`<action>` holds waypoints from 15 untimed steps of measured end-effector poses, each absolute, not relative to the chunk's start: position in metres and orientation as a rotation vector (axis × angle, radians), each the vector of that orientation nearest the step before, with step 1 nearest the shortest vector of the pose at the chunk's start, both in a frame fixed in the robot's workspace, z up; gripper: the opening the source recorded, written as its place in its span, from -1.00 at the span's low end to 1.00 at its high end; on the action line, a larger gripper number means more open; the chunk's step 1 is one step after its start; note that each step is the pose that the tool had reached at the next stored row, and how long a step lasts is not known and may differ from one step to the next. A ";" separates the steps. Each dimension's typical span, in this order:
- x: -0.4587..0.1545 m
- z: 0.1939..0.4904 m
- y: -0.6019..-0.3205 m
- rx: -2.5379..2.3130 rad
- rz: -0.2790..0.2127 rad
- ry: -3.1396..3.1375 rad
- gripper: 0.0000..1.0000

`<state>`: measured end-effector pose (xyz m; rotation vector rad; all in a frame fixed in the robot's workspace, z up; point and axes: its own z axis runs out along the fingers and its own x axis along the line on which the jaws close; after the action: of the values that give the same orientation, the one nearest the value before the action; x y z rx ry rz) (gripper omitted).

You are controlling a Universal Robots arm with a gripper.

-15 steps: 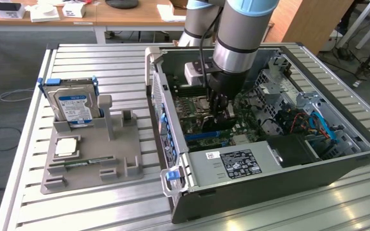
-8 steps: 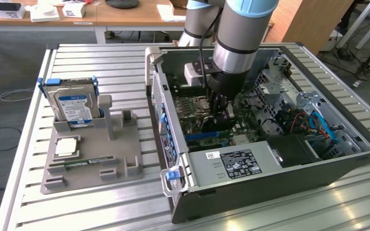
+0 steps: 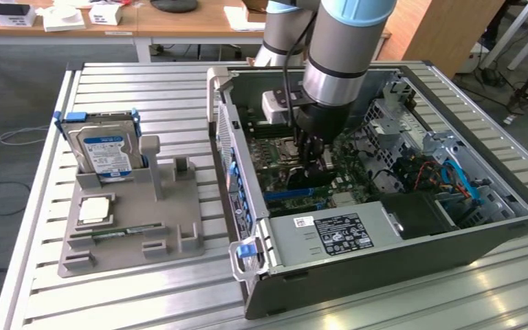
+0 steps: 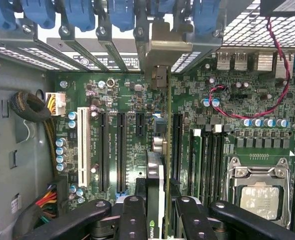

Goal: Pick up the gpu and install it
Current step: 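Insert the gpu into the slot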

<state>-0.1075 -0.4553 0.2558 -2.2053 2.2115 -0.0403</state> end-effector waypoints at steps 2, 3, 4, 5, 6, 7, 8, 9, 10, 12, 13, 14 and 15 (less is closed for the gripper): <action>-0.108 0.256 -0.455 -2.206 -0.040 2.211 -0.45; -0.109 0.256 -0.455 -2.206 -0.040 2.211 -0.45; -0.109 0.256 -0.455 -2.206 -0.040 2.211 -0.45; -0.109 0.256 -0.455 -2.206 -0.040 2.211 -0.45; -0.109 0.256 -0.455 -2.206 -0.040 2.211 -0.45; -0.109 0.256 -0.455 -2.206 -0.040 2.211 -0.45; -0.109 0.256 -0.455 -2.206 -0.040 2.211 -0.45; -0.110 0.256 -0.455 -2.206 -0.040 2.212 -0.45; -0.110 0.256 -0.455 -2.205 -0.040 2.212 -0.45; -0.111 0.256 -0.455 -2.206 -0.040 2.211 -0.45; -0.111 0.256 -0.455 -2.206 -0.040 2.211 -0.45; -0.111 0.256 -0.455 -2.206 -0.040 2.211 -0.45; -0.112 0.256 -0.455 -2.206 -0.040 2.211 -0.45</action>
<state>-0.1116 -0.4554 0.2559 -2.2058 2.2112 -0.0404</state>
